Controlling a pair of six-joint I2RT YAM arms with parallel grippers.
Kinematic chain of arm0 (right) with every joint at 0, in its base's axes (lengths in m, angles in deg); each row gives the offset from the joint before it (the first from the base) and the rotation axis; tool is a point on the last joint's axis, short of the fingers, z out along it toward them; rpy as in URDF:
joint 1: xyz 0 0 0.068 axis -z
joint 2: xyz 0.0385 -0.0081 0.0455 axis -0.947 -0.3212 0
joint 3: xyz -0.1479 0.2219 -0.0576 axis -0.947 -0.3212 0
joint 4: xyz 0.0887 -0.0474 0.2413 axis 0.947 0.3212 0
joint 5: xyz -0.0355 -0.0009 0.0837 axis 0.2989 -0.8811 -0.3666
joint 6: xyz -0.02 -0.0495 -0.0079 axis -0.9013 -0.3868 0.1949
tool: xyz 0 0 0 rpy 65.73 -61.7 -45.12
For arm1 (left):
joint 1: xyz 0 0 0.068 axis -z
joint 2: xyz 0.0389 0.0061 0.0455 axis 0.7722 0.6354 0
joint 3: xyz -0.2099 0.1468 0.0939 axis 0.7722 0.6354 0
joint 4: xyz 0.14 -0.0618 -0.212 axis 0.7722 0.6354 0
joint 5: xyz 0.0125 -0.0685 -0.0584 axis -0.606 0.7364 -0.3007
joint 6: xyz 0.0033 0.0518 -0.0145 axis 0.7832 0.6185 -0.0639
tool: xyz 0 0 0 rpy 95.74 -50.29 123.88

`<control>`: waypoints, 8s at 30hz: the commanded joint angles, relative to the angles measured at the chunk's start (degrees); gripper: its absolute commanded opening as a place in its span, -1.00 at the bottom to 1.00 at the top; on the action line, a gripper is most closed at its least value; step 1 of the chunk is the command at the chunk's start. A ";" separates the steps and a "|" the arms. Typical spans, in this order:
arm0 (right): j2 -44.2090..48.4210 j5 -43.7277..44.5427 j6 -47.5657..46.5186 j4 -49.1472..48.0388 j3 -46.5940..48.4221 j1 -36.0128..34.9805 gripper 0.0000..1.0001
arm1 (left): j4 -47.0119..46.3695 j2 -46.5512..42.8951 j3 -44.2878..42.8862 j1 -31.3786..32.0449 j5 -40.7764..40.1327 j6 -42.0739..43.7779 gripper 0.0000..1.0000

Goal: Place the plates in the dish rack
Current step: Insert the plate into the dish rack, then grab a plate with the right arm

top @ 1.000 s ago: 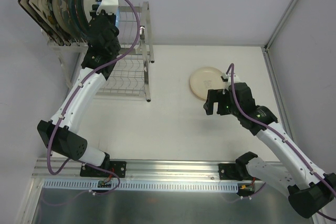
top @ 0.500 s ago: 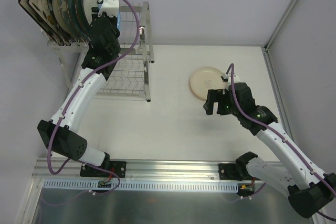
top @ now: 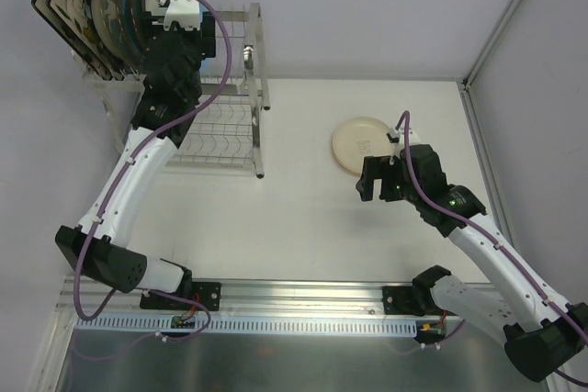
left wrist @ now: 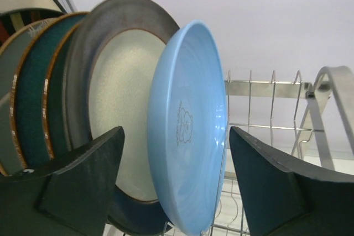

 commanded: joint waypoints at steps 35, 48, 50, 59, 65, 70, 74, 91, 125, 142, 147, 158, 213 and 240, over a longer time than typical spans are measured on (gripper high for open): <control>-16.62 2.85 10.22 -1.84 6.01 18.14 0.99 | 18.34 -45.14 39.53 -0.52 32.27 -29.26 0.98; -33.14 2.41 3.46 -12.57 12.32 23.33 0.58 | 19.40 -52.63 59.25 -0.52 37.01 -31.82 0.98; -36.13 1.71 0.82 -13.27 14.17 24.04 0.48 | 19.40 -51.93 60.66 -0.52 37.72 -31.73 0.98; -50.97 -3.83 -8.49 -12.14 26.48 26.68 -0.03 | 19.22 -49.37 62.77 -0.52 38.07 -31.12 0.98; -57.31 -6.10 -11.40 -8.88 33.07 27.29 -0.10 | 19.22 -49.29 62.86 -0.52 38.07 -31.29 0.98; -60.31 -6.55 -12.37 -7.21 35.80 27.82 -0.15 | 19.31 -49.46 62.94 -0.52 38.42 -31.47 0.98; -61.63 -7.00 -13.07 -6.77 37.12 27.91 -0.22 | 19.14 -49.99 63.12 -0.44 38.51 -31.73 0.98; -63.13 -8.14 -15.01 -6.24 37.30 27.82 -0.76 | 19.22 -49.38 63.03 -0.44 39.48 -32.00 0.98; -49.68 -5.86 4.41 4.83 31.32 26.06 -0.99 | 18.96 -48.67 62.59 -0.44 40.71 -34.11 0.98; -52.58 0.83 9.52 5.80 27.72 25.97 -0.72 | 18.87 -47.79 62.59 -0.44 40.88 -33.67 0.98; -53.19 1.00 9.60 5.80 27.98 25.97 -0.57 | 18.78 -47.79 62.68 -0.44 40.88 -33.67 0.98; -54.69 -1.89 10.48 1.41 26.31 26.06 -0.29 | 18.78 -47.97 62.68 -0.44 41.59 -33.93 0.98; -56.44 -0.85 8.28 12.13 33.08 25.53 -0.81 | 18.79 -49.37 62.42 -0.44 43.52 -39.12 0.98; -52.32 -2.16 8.46 12.92 33.96 24.57 -0.99 | 18.87 -47.44 60.40 -0.52 44.22 -40.78 0.98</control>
